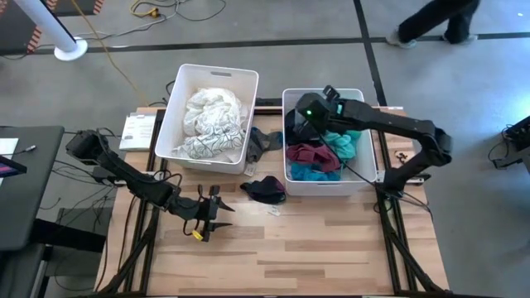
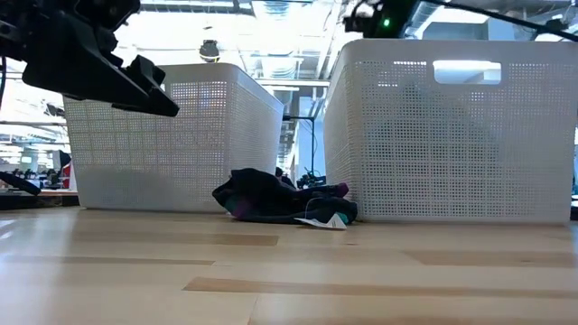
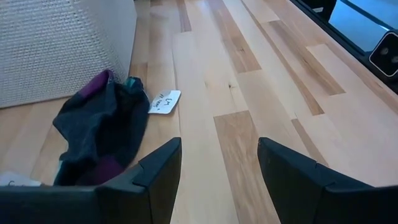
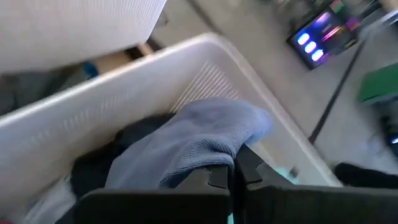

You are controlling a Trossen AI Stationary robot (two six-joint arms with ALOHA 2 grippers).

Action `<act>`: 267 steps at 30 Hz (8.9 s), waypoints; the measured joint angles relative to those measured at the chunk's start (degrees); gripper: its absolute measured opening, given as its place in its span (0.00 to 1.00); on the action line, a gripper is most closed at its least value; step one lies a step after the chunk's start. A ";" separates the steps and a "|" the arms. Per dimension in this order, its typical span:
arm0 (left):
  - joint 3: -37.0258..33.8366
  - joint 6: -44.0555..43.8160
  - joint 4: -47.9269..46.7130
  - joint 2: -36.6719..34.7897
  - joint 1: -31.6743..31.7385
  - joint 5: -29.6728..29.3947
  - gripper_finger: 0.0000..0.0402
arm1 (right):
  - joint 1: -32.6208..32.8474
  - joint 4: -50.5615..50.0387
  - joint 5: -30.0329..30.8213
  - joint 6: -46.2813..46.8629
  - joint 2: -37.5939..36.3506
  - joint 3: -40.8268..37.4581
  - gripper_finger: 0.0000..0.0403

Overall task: Sort clothes
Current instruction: Put the blue sock into the right white laundry bin, then put the top dark blue sock into the right white laundry bin

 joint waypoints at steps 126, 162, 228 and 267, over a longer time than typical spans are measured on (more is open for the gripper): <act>17.13 18.52 3.86 27.91 15.15 -4.30 0.51 | 50.09 -7.34 -9.54 20.97 3.55 -0.02 0.41; 21.34 19.53 -3.14 28.98 20.31 2.49 0.01 | 49.97 -4.11 -9.11 21.59 3.79 -0.02 0.41; 27.91 31.41 -16.02 4.52 4.01 -5.81 0.00 | 39.48 29.17 -7.64 7.95 16.11 0.00 0.41; 27.91 29.53 -19.82 4.22 2.63 -14.70 0.42 | 39.16 22.02 0.81 2.39 9.88 -0.02 0.00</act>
